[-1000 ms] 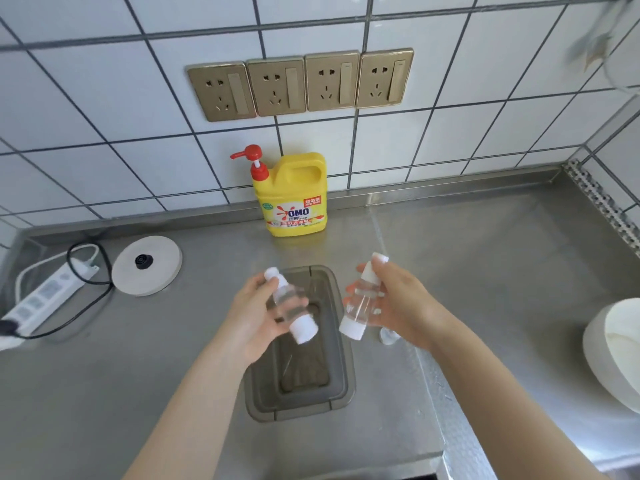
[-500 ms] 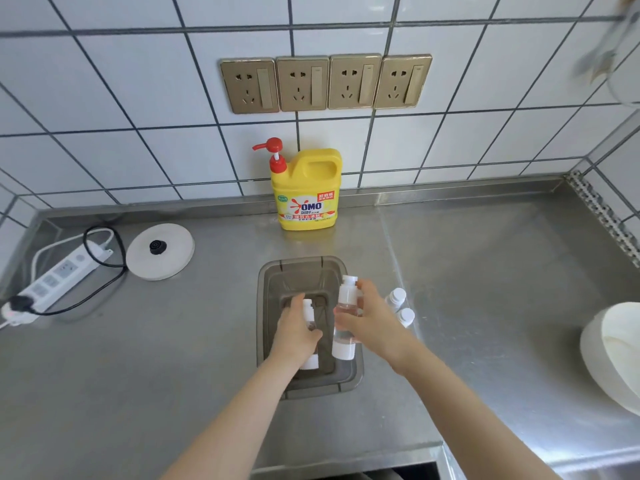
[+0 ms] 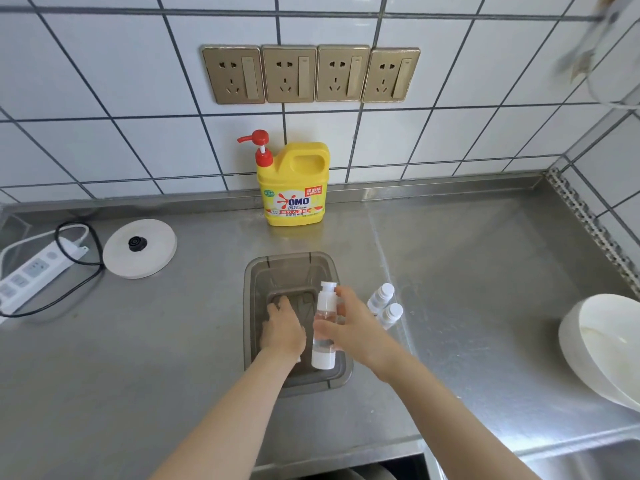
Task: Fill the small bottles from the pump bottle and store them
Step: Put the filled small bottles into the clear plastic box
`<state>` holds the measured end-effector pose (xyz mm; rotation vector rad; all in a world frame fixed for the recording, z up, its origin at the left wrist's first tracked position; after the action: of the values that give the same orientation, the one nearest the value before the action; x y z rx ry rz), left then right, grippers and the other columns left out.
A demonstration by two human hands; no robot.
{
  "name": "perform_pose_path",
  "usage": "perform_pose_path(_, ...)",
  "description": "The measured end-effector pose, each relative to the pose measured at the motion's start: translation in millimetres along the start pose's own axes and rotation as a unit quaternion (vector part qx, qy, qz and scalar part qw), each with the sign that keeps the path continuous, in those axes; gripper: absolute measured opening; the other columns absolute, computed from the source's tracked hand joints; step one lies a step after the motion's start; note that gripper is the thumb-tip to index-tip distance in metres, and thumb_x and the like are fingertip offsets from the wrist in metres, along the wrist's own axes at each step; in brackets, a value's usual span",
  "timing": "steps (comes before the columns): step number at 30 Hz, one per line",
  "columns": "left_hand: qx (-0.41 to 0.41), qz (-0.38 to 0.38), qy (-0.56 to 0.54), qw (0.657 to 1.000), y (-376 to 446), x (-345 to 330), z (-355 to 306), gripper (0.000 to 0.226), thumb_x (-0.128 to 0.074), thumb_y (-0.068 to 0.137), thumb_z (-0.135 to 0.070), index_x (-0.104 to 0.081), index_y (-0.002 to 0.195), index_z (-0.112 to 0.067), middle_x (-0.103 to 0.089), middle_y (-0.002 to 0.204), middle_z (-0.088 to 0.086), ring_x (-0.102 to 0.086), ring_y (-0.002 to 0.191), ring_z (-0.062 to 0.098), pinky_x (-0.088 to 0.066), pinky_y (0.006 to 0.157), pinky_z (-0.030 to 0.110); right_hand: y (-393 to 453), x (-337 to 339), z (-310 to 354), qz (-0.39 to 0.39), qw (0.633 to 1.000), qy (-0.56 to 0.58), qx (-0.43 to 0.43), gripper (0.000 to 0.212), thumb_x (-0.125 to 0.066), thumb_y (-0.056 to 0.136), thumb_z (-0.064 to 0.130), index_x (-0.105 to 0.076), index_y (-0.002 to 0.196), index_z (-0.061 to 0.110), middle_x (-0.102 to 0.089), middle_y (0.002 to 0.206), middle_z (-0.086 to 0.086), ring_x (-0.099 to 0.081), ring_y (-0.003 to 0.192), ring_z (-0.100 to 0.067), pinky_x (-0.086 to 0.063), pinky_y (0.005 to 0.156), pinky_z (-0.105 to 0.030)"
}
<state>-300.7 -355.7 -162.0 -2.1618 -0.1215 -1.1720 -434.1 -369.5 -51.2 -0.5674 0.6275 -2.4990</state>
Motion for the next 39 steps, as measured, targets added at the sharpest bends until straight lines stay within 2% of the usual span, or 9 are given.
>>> perform_pose_path(4,-0.006,0.031,-0.03,0.999,-20.0,15.7,-12.3,0.076,-0.059,0.093,-0.013,-0.014,0.154,-0.011,-0.025,0.154,0.014,-0.043,0.133,0.034,-0.043,0.104,0.039,2.1,-8.7,4.8,0.014,0.999,-0.049,0.017,0.039,-0.061,0.086,0.014,-0.044,0.121,0.02,-0.061,0.106,-0.006,-0.062,0.103,-0.024,-0.053,0.091,-0.04)
perform_pose_path(8,-0.161,-0.157,-0.084,0.971,-54.7,63.6,-17.2,0.058,-0.053,0.09,-0.001,-0.039,0.145,-0.014,-0.039,0.148,0.003,-0.046,0.131,0.024,-0.046,0.097,0.036,4.2,-15.7,3.4,0.016,0.997,-0.075,0.016,0.043,-0.058,0.089,0.02,-0.04,0.128,0.019,-0.059,0.098,0.002,-0.062,0.09,-0.013,-0.052,0.077,-0.025)
perform_pose_path(11,-0.17,-0.257,-0.069,0.949,-62.8,76.7,9.6,0.061,-0.062,0.083,0.002,-0.044,0.14,-0.011,-0.044,0.145,0.008,-0.043,0.133,0.028,-0.043,0.105,0.039,12.4,-23.4,0.9,0.021,0.991,-0.129,0.01,0.044,-0.054,0.092,0.019,-0.035,0.131,0.017,-0.055,0.091,0.004,-0.053,0.073,-0.004,-0.039,0.056,-0.011)
perform_pose_path(13,-0.083,-0.206,-0.144,0.964,-55.7,67.8,37.4,0.065,-0.063,0.087,-0.004,-0.036,0.145,-0.01,-0.039,0.147,0.009,-0.04,0.136,0.028,-0.037,0.11,0.039,21.6,-30.4,-0.4,0.026,0.985,-0.167,0.012,0.041,-0.051,0.093,0.017,-0.035,0.13,0.012,-0.055,0.095,-0.001,-0.054,0.076,-0.012,-0.041,0.06,-0.018)
perform_pose_path(16,0.021,-0.117,-0.297,0.947,-48.3,49.4,64.8,0.058,-0.06,0.093,-0.02,-0.034,0.145,-0.017,-0.046,0.144,0.005,-0.048,0.128,0.026,-0.04,0.108,0.041,40.1,-43.9,-4.7,0.04,0.977,-0.21,-0.006,0.038,-0.048,0.094,0.013,-0.034,0.129,0.008,-0.057,0.108,-0.012,-0.055,0.089,-0.025,-0.045,0.073,-0.032)
perform_pose_path(22,0.025,-0.087,-0.346,0.934,-50.8,41.4,65.8,0.041,-0.055,0.098,-0.028,-0.048,0.136,-0.014,-0.058,0.127,-0.004,-0.057,0.117,0.018,-0.044,0.1,0.032,77.8,-64.2,-27.5,0.038,0.95,-0.299,-0.077,0.046,-0.049,0.095,0.012,-0.027,0.135,0.003,-0.052,0.126,-0.024,-0.056,0.108,-0.036,-0.045,0.081,-0.038)
perform_pose_path(27,0.027,-0.079,-0.315,0.945,-47.6,35.8,68.1,0.046,-0.048,0.1,-0.034,-0.047,0.138,-0.009,-0.057,0.137,0.006,-0.052,0.128,0.025,-0.04,0.109,0.045,94.1,-76.2,-37.6,0.07,0.926,-0.349,-0.125,0.058,-0.05,0.095,0.008,-0.019,0.142,-0.002,-0.038,0.14,-0.026,-0.049,0.123,-0.038,-0.044,0.092,-0.039)
perform_pose_path(31,0.022,-0.081,-0.304,0.949,-48.2,36.5,65.8,0.045,-0.045,0.101,-0.034,-0.047,0.137,-0.008,-0.057,0.136,0.007,-0.051,0.128,0.026,-0.039,0.108,0.045,100.9,-79.2,-41.4,0.049,0.929,-0.341,-0.134,0.057,-0.053,0.093,0.009,-0.022,0.141,0.002,-0.034,0.141,-0.024,-0.045,0.125,-0.041,-0.042,0.101,-0.044)
perform_pose_path(39,0.002,-0.09,-0.305,0.948,-47.4,38.5,64.0,0.028,-0.047,0.101,-0.024,-0.055,0.125,-0.013,-0.063,0.12,0.003,-0.057,0.112,0.021,-0.039,0.09,0.027,93.8,-79.3,-34.4,0.064,0.941,-0.313,-0.107,0.056,-0.053,0.093,0.011,-0.028,0.142,0.002,-0.04,0.139,-0.022,-0.049,0.122,-0.036,-0.049,0.09,-0.037)
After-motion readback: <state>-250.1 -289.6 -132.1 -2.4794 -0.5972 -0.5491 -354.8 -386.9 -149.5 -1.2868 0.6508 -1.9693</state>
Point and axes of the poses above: each hand's wrist, its own y-axis towards the middle knuckle, its own x-axis out of the back of the hand, z = x × y, the point moved 5 cm from there along y, towards the middle knuckle
